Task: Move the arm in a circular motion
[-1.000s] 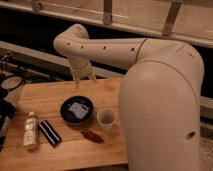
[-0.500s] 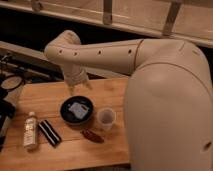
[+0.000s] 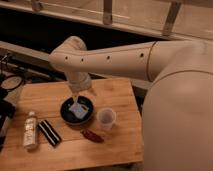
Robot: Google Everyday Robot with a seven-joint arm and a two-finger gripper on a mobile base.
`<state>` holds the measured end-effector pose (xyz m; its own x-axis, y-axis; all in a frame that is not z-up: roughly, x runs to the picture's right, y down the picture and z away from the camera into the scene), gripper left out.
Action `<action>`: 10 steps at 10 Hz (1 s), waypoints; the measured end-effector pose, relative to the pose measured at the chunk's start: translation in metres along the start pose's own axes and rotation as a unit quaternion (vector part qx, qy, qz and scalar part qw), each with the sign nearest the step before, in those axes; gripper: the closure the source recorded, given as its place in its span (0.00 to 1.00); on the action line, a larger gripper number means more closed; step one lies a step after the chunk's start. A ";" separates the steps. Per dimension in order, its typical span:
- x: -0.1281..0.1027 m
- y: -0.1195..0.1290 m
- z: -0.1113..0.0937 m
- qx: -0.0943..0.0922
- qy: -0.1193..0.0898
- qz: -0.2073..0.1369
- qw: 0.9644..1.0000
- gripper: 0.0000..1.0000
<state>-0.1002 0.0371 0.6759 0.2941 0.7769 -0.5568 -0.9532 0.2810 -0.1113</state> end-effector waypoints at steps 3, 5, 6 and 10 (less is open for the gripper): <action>-0.008 -0.016 0.002 -0.002 -0.001 0.007 1.000 0.35; -0.011 -0.018 0.004 -0.004 -0.002 0.011 1.000 0.35; -0.009 -0.017 0.004 -0.004 -0.002 0.012 1.000 0.35; -0.013 -0.025 0.004 -0.007 -0.004 0.014 1.000 0.35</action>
<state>-0.0798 0.0226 0.6893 0.2675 0.7888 -0.5534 -0.9621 0.2506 -0.1079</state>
